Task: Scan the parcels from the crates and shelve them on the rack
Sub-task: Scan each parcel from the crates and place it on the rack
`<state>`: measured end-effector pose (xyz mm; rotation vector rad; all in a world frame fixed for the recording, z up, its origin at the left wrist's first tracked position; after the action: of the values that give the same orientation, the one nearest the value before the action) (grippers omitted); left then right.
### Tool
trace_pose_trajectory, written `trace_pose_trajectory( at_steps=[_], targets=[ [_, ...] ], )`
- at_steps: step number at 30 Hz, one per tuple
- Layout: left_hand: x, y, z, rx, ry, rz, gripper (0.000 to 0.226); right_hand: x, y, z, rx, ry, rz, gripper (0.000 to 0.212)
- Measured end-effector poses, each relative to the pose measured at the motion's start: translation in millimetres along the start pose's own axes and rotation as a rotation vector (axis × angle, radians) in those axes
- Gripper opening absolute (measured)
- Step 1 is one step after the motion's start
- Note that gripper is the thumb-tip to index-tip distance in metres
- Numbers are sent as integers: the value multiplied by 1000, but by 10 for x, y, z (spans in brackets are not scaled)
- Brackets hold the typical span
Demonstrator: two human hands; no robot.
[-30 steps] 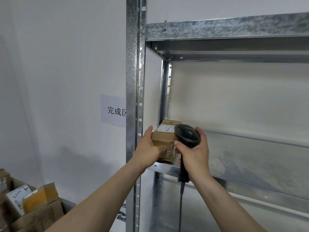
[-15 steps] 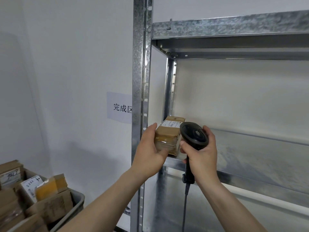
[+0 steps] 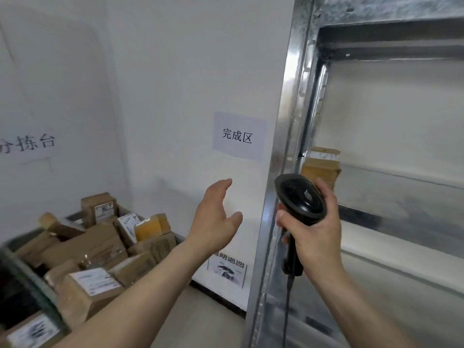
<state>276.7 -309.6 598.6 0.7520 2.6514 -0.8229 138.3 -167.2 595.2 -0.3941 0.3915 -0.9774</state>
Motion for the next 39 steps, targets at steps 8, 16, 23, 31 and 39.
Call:
trace_pose_trajectory(
  at_steps=[8,16,23,31,39],
  targets=[
    [-1269,603,732,-139,-161,-107,70,1225,686,104,39,-104,189,91],
    [-2298,1206,1409,-239,-459,-129,72,2070,1204,247,65,-81,334,95],
    [-2568,1567,1775,-415,-534,-109,77,2466,1397,232,55,-43,383,89],
    [-2161,1582,2233,-836,-299,-124,92,2639,1402,87,78,-44,476,93],
    [-1711,1388,2482,-1016,-276,-214,92,2696,1232,-131,80,-28,546,88]
  ],
)
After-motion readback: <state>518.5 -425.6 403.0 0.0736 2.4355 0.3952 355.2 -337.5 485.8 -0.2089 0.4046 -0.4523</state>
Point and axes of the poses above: each hand's wrist, its own y-axis away from the middle knuckle, its own x-axis out of the palm, z = x × y, the point moved 2 cm from there along -y, towards the middle knuckle, and after that the axes turned 12 degrees about y, right-handed, at the moved point
